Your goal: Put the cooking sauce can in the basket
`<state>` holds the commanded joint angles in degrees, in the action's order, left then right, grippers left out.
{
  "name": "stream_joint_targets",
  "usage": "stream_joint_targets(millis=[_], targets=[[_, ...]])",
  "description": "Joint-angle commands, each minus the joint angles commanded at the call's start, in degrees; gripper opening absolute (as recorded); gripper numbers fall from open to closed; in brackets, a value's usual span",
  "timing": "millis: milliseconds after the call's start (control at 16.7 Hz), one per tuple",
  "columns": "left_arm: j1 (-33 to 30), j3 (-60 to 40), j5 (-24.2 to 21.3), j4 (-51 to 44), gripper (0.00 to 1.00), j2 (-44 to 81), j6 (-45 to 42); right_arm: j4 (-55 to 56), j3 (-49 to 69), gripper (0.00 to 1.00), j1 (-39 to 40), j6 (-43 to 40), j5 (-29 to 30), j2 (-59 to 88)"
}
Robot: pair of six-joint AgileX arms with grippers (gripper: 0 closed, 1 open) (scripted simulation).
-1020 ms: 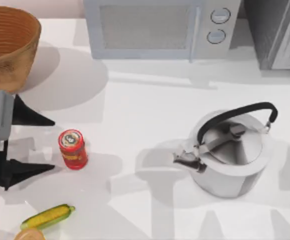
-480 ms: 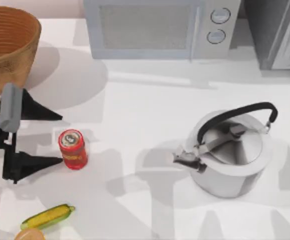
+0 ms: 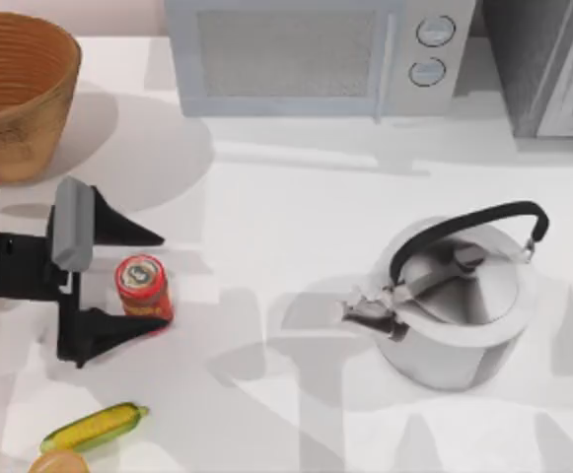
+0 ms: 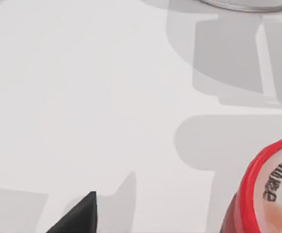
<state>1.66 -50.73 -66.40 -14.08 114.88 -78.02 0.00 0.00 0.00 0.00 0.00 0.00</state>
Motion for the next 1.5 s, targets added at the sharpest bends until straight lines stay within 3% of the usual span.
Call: stream_joint_targets(millis=[240,600,1380,1500], targets=[[-1.83,2.91,0.42,7.68,1.0,0.97,4.2,0.0,0.0,1.0,0.0,0.0,0.0,0.0],[-2.16,3.52,0.51,9.06,1.0,1.09,4.9,0.0,0.0,1.0,0.0,0.0,0.0,0.0],[-2.16,3.52,0.51,9.06,0.02,1.09,4.9,0.0,0.0,1.0,0.0,0.0,0.0,0.0],[-2.16,3.52,0.51,9.06,0.0,1.09,4.9,0.0,0.0,1.0,0.0,0.0,0.0,0.0]])
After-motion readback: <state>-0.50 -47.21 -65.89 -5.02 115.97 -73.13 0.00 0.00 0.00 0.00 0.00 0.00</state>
